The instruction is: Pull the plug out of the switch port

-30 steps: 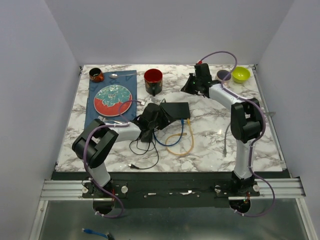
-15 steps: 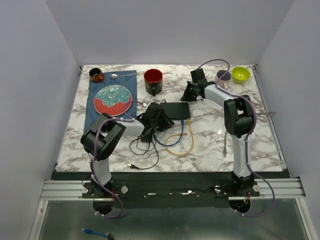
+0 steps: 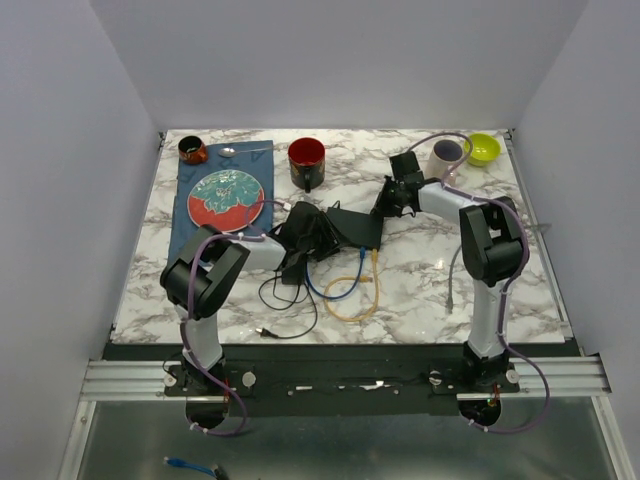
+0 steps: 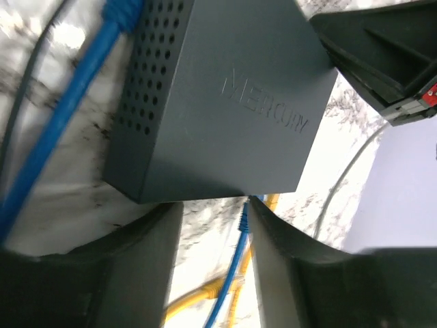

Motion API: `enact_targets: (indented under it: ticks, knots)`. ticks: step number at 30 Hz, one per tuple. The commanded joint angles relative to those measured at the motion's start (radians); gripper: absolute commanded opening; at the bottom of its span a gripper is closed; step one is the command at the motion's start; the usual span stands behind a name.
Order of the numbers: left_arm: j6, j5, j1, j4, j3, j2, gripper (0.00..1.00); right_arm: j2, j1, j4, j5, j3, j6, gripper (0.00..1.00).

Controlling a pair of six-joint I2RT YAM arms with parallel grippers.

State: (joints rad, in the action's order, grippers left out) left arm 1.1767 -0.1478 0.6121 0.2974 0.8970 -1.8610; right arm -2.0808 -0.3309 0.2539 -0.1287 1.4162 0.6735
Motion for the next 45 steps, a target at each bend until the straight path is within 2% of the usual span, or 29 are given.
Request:
enact_targets:
  ticks: [1,3,6,7,11,14,17,37,45]
  knots:
    - [-0.028,0.059,-0.038,-0.001,-0.059,0.078,0.74,0.155,-0.002,0.027,0.123,-0.040,0.031,0.01]
    - [-0.043,0.070,-0.038,-0.006,-0.072,0.106,0.83,0.206,-0.002,0.016,0.172,-0.068,0.037,0.02]
    - [-0.051,0.013,-0.038,0.041,-0.090,0.117,0.83,0.286,-0.003,-0.027,0.144,-0.135,0.041,0.02]
    - [-0.045,-0.005,-0.038,0.067,-0.101,0.112,0.82,0.300,-0.002,-0.047,0.130,-0.158,0.043,0.02]
    - [0.021,-0.101,-0.031,0.303,-0.167,0.069,0.75,0.320,-0.002,-0.157,-0.125,-0.276,0.066,0.01]
    - [0.041,-0.147,-0.020,0.408,-0.197,0.039,0.70,0.301,-0.003,-0.243,-0.230,-0.359,0.081,0.01]
    - [0.052,-0.173,-0.006,0.466,-0.204,0.023,0.66,0.284,-0.003,-0.286,-0.252,-0.408,0.086,0.01]
    - [0.084,-0.176,0.040,0.467,-0.116,-0.107,0.55,0.206,-0.003,-0.331,-0.259,-0.474,0.117,0.01]
    - [0.126,-0.174,0.040,0.536,-0.092,-0.152,0.50,0.196,-0.003,-0.329,-0.258,-0.471,0.115,0.01]
